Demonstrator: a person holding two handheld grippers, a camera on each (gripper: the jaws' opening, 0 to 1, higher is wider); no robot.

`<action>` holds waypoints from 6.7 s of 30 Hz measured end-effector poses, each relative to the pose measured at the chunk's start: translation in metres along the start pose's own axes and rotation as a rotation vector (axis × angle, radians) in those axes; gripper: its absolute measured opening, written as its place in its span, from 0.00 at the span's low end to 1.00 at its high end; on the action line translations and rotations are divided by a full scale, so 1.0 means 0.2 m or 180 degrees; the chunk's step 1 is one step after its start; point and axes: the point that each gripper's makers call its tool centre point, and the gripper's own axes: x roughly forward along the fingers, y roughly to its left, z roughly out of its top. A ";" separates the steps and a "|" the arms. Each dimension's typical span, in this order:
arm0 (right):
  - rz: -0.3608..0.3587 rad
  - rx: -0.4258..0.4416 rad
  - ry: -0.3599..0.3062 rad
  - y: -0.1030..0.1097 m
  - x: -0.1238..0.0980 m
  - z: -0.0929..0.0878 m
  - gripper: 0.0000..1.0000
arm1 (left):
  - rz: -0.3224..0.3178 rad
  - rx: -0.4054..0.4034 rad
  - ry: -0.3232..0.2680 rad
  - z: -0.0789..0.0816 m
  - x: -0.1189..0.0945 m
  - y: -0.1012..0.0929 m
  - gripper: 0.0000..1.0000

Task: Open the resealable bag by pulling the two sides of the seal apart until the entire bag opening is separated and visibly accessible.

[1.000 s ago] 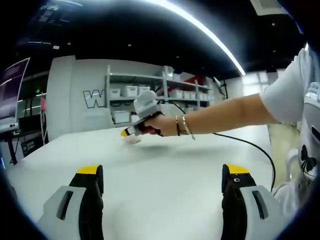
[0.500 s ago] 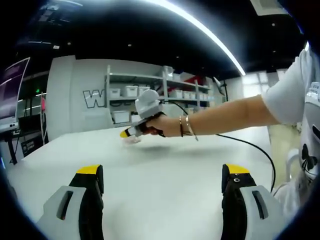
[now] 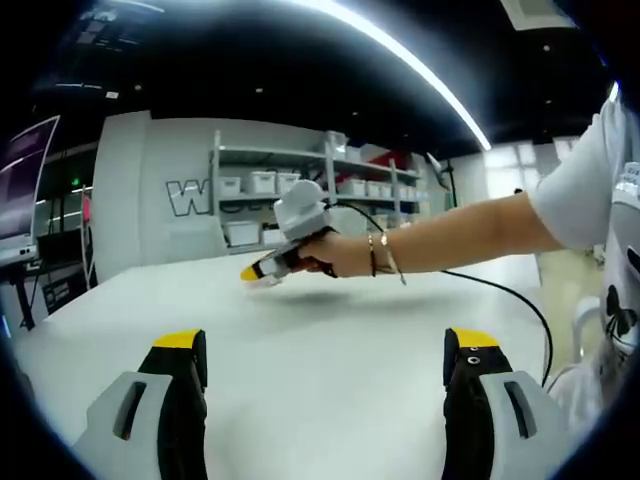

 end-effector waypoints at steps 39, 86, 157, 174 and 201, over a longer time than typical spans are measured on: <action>-0.0189 0.0123 -0.0057 -0.03 -0.14 -0.05 0.56 | -0.0018 0.0006 -0.0024 0.01 -0.01 0.00 0.97; -0.0234 0.0355 -0.0266 0.04 -0.39 -0.13 0.99 | -0.0006 0.0026 -0.0030 0.01 0.00 0.00 0.97; -0.0241 0.0566 -0.0366 -0.09 -0.61 -0.19 0.99 | -0.0007 0.0040 -0.0027 0.01 0.00 0.00 0.97; -0.0238 0.0585 -0.0434 -0.07 -0.73 -0.22 0.99 | 0.0001 0.0044 -0.0027 0.01 0.00 0.00 0.97; -0.0243 0.0648 -0.0528 -0.03 -0.92 -0.28 0.99 | 0.0002 0.0054 -0.0013 0.00 0.00 0.01 0.96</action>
